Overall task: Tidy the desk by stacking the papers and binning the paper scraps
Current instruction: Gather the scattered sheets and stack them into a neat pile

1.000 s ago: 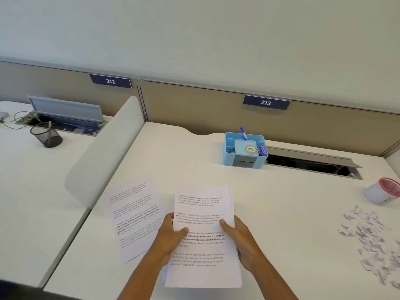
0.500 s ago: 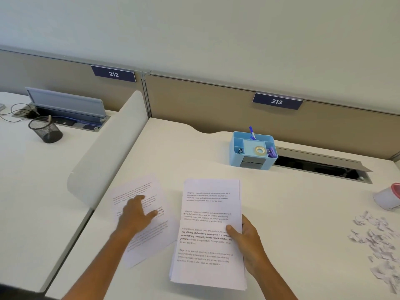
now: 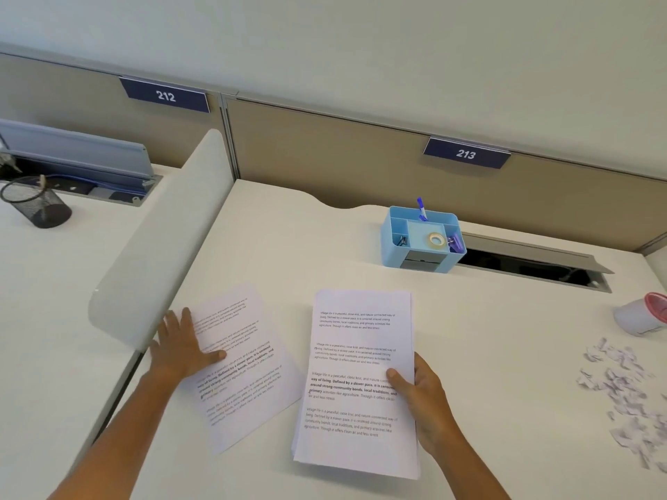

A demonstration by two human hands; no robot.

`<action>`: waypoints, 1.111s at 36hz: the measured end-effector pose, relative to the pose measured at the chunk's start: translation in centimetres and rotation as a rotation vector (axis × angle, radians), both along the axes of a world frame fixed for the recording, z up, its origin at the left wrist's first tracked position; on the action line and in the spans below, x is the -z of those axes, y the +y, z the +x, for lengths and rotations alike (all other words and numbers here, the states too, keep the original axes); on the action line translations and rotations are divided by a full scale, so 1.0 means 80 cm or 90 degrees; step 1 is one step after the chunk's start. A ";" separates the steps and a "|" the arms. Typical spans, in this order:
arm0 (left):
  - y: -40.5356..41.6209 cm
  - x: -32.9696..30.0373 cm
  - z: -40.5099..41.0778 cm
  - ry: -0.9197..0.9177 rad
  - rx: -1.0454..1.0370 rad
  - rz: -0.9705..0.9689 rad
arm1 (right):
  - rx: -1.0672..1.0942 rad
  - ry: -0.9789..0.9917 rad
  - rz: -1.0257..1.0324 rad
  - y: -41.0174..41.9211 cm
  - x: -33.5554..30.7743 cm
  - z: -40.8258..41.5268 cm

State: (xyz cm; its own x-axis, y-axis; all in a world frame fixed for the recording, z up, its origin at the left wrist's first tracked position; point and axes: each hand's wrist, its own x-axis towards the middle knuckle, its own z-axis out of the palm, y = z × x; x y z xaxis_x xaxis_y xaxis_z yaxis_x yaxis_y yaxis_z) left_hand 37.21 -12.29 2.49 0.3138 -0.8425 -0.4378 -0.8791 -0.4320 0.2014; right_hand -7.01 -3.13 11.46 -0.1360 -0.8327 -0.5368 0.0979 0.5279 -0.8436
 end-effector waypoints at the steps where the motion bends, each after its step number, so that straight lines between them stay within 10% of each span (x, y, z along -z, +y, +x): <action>1: 0.002 0.001 0.000 0.009 0.002 -0.020 | -0.001 0.001 0.000 -0.001 0.001 0.001; 28: 0.078 -0.021 -0.056 0.090 -0.122 -0.278 | 0.017 -0.018 -0.020 0.010 0.004 -0.010; 40: 0.117 -0.113 -0.082 0.295 -0.258 -0.483 | 0.010 -0.009 -0.027 0.013 0.000 -0.035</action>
